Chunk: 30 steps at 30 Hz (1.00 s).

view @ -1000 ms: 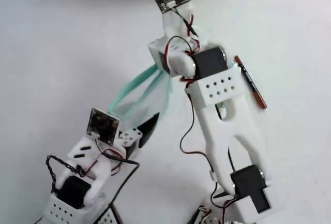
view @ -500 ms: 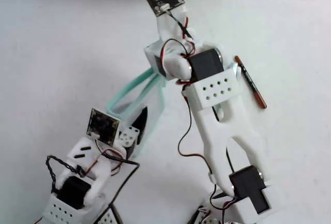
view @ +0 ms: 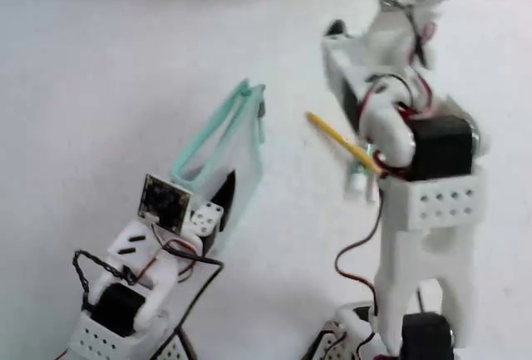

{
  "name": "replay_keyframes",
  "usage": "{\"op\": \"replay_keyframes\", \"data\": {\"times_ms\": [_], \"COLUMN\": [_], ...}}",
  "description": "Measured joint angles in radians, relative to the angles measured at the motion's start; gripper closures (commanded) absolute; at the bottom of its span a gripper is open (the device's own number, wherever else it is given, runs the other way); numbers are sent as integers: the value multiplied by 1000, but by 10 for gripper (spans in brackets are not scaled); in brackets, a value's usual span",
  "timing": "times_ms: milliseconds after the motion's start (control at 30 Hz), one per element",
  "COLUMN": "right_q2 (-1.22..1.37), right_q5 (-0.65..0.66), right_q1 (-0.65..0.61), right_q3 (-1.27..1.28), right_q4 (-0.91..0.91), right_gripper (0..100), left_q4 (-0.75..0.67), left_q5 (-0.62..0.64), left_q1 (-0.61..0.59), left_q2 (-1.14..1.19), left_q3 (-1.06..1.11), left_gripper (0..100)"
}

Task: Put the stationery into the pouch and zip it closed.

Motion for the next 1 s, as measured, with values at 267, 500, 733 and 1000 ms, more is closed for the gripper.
{"op": "replay_keyframes", "data": {"times_ms": [267, 500, 733, 1000], "right_q2": [-12, -11, 101, 456], "right_q5": [230, 548, 571, 577], "right_q1": [155, 172, 157, 155], "right_q3": [422, 856, 918, 658], "right_q4": [-26, -311, -390, -393], "right_gripper": [793, 794, 793, 794], "left_q4": [0, 0, 0, 0], "left_q5": [0, 0, -2, -2], "left_q1": [0, 0, -3, -3], "left_q2": [0, 0, 0, 0], "left_q3": [0, 0, 0, 0], "left_gripper": [902, 897, 802, 805]}}
